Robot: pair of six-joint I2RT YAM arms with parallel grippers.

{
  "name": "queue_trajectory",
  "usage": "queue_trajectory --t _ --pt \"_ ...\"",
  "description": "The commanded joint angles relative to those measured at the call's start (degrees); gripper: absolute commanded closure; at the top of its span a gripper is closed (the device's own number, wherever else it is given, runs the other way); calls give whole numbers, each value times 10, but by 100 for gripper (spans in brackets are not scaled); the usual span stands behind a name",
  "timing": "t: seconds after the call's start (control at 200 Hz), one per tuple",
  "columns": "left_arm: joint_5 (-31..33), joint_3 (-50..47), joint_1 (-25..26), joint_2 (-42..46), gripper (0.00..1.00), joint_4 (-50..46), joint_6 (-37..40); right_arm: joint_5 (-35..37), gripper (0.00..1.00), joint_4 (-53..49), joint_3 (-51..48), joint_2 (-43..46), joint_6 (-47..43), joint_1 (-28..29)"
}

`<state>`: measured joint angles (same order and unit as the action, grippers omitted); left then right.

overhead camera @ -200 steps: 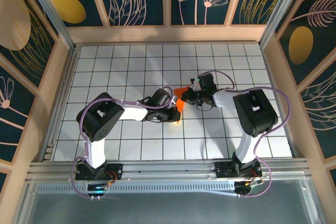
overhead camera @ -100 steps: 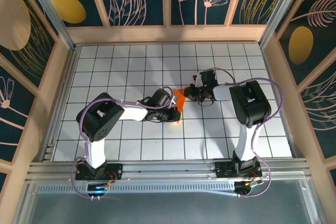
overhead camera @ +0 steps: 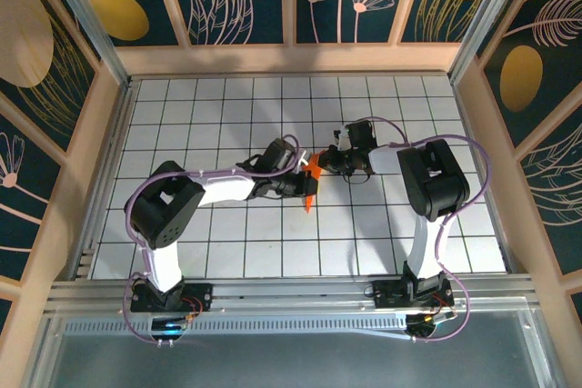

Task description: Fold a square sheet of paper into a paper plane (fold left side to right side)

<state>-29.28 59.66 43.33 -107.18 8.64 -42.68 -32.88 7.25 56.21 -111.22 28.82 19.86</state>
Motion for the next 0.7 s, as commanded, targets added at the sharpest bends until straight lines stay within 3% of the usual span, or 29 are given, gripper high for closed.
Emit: queue_trajectory --t 0.0,0.235,0.696 --pt "-5 44 -8 -34 100 -38 24 20 100 -27 -7 -15 -4 2" --pt "7 85 -16 -79 100 -66 41 22 100 -32 -5 -19 -3 9" --pt "3 70 -16 -104 100 -67 54 33 100 -43 3 -27 -4 11"
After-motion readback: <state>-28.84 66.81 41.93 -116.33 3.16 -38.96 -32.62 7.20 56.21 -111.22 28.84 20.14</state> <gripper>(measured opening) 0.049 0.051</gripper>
